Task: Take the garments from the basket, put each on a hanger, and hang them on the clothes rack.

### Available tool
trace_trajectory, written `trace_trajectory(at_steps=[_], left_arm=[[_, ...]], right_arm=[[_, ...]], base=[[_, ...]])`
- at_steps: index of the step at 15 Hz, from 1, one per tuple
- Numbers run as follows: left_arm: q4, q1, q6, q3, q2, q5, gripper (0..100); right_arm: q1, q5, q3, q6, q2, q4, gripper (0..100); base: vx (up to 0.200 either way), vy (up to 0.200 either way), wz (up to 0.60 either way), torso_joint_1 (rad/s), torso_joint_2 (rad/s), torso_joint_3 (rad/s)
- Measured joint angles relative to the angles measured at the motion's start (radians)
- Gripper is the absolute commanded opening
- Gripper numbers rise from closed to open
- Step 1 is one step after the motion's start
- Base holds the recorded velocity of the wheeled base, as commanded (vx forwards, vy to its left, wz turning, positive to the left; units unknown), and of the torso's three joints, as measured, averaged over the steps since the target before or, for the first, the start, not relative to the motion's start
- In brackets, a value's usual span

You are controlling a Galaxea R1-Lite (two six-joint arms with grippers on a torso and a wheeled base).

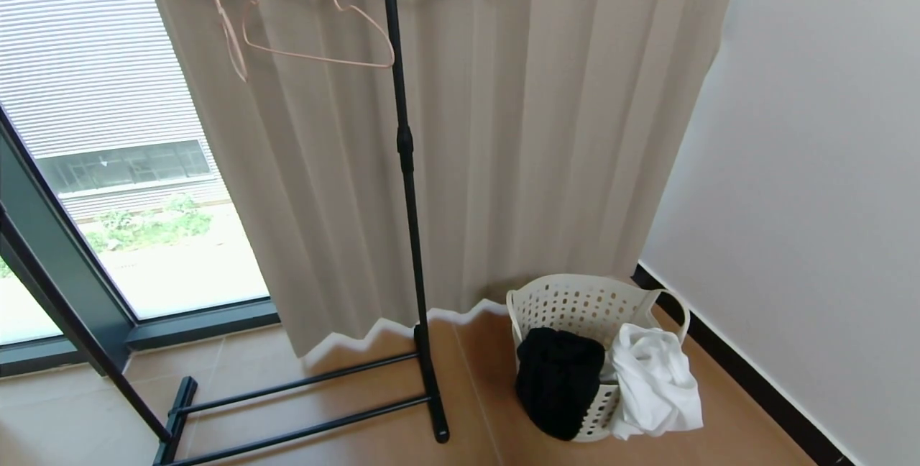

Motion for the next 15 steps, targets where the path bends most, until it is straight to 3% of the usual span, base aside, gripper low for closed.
trace_trajectory(at_steps=[2,10,13,15], left_arm=[[0.0,0.0,0.0,0.0,0.0,0.0,100],[-0.002,0.001,-0.001,0.0,0.001,0.002,100],[-0.002,0.001,-0.001,0.0,0.002,0.002,100],[-0.001,0.0,-0.001,0.0,0.002,0.002,100]], right_arm=[[-0.001,0.001,0.0,0.0,0.0,0.0,100],[0.001,0.0,0.0,0.0,0.0,0.001,100],[0.0,0.0,0.0,0.0,0.0,0.001,100],[0.0,0.0,0.0,0.0,0.0,0.0,100]], base=[[0.0,-0.2,0.0,0.005,0.0,0.002],[0.0,0.0,0.0,0.0,0.0,0.0],[0.0,0.0,-0.6,-0.001,0.01,0.001],[0.0,0.0,0.0,0.0,0.0,0.0]])
